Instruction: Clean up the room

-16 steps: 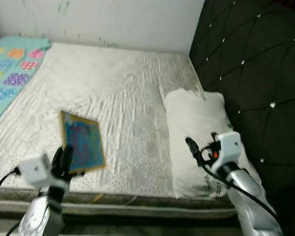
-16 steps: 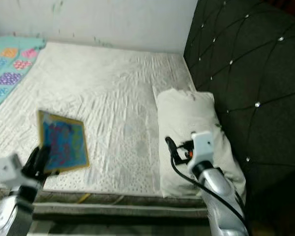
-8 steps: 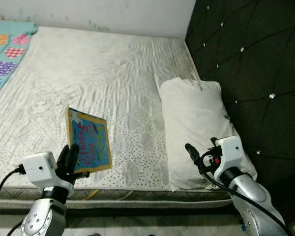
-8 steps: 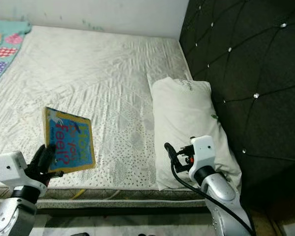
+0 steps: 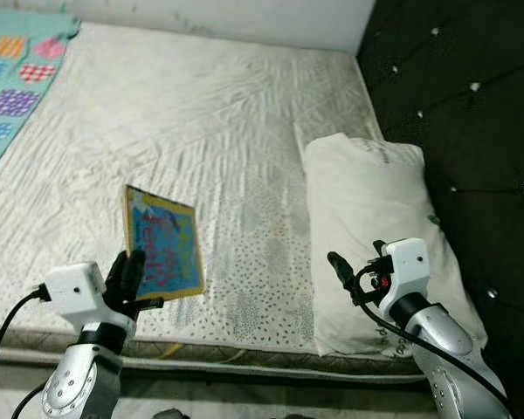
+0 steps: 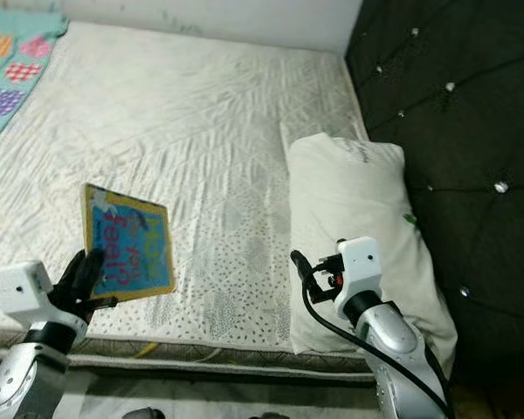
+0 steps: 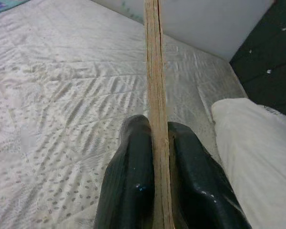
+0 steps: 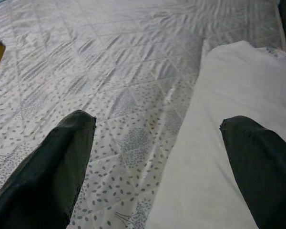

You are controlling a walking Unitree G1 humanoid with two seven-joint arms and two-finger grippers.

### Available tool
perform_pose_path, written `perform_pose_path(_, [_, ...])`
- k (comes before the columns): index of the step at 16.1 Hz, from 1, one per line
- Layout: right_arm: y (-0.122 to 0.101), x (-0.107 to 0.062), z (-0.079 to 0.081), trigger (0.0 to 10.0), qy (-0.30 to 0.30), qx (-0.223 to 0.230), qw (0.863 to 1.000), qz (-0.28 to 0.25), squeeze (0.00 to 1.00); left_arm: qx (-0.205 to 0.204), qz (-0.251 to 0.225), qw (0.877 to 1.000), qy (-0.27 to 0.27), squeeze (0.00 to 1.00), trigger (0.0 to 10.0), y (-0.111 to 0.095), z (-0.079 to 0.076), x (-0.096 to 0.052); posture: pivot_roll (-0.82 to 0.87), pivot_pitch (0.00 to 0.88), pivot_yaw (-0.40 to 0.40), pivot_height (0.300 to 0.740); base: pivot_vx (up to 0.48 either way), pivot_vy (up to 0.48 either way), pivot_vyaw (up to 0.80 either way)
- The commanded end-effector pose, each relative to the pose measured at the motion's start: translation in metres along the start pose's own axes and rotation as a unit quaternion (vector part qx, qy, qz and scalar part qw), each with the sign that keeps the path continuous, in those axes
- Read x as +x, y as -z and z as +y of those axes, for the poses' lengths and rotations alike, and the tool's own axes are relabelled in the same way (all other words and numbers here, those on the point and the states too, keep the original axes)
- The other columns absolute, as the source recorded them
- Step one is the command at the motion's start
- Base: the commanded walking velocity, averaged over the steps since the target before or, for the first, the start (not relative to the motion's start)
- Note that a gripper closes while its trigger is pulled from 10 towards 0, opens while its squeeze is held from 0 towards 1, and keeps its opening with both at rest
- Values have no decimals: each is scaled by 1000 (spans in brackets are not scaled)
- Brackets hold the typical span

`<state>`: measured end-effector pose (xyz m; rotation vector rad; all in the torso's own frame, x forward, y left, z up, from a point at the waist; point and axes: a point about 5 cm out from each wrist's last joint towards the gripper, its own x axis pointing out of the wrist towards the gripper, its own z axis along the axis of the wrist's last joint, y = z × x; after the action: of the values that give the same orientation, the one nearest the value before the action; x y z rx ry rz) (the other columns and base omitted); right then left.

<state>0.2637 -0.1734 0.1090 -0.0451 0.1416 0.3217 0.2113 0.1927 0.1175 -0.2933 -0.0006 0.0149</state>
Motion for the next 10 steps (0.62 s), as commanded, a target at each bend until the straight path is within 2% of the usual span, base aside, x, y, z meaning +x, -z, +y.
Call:
perform_pose_path(1, [2, -3, -3, 10000, 8, -2, 1000, 6, 0, 2, -12, 1000, 4, 0, 0, -6, -2, -1, -54, 163, -91, 740, 0, 0, 0])
perform_pose_path(7, [1, -1, 0, 10000, 1, -1, 1000, 2, 0, 1, -12, 1000, 4, 0, 0, -6, -3, 1, -52, 154, -90, 740, 0, 0, 0])
perform_pose_path(10, [1, 0, 1, 10000, -5, -1, 1000, 1, 0, -1, -13, 1000, 2, 0, 0, -6, -3, 0, -52, 151, -93, 702, 0, 0, 0])
